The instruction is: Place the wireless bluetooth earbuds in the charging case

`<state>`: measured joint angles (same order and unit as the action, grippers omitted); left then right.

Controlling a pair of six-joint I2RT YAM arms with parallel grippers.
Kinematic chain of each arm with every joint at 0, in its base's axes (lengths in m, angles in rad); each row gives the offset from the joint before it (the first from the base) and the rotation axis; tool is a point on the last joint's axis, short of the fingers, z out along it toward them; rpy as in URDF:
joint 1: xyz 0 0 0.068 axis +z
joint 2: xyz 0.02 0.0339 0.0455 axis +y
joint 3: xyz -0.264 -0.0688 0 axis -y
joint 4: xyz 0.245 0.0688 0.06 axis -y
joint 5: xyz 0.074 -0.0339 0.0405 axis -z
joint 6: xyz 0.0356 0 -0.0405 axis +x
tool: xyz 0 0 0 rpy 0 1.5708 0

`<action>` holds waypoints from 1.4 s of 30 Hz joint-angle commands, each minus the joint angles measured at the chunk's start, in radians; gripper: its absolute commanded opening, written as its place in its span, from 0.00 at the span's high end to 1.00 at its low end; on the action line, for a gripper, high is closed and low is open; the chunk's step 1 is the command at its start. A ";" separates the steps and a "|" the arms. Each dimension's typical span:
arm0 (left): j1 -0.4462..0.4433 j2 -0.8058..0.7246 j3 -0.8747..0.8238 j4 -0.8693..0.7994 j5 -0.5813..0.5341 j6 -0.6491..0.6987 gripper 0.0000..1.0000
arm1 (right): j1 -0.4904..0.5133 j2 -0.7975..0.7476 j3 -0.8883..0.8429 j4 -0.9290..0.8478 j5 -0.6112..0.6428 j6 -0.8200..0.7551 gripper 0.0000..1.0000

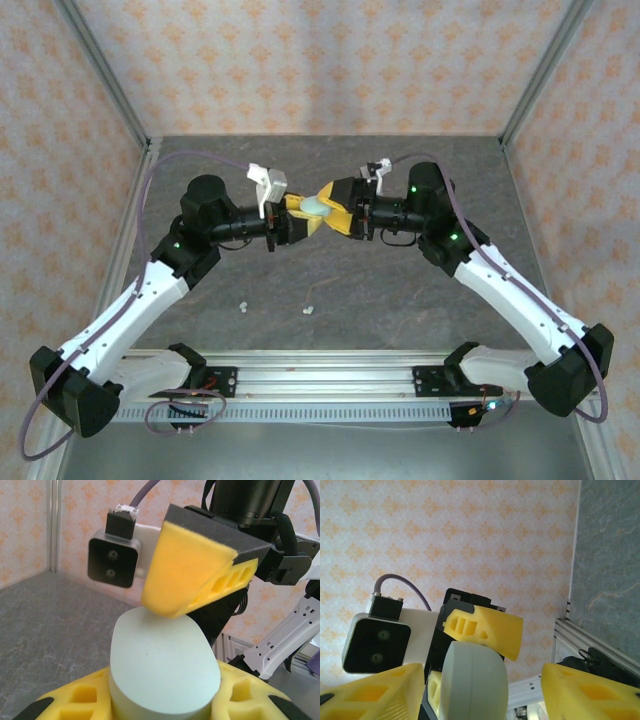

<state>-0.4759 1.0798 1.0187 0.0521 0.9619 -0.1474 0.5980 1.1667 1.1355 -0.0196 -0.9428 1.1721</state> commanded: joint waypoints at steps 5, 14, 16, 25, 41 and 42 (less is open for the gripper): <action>0.006 -0.059 0.051 -0.107 0.040 0.035 0.77 | -0.044 -0.131 0.122 -0.218 0.089 -0.440 0.31; 0.003 -0.091 0.096 -0.237 0.112 0.060 0.77 | 0.019 -0.146 0.211 -0.419 0.084 -0.965 0.31; 0.003 -0.099 0.101 -0.252 0.121 0.061 0.77 | 0.035 -0.136 0.210 -0.410 0.061 -1.010 0.30; -0.010 -0.102 0.121 -0.276 0.147 0.052 0.77 | 0.093 -0.095 0.206 -0.370 0.008 -1.130 0.27; -0.038 -0.067 0.168 -0.325 0.171 0.075 0.77 | 0.109 -0.031 0.224 -0.352 -0.006 -1.194 0.29; -0.038 -0.066 0.169 -0.325 0.172 0.076 0.77 | 0.109 -0.026 0.224 -0.351 -0.007 -1.194 0.30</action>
<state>-0.5041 1.0126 1.1469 -0.2626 1.1004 -0.0956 0.7017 1.1324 1.3296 -0.4110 -0.9333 0.0074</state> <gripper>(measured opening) 0.337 0.706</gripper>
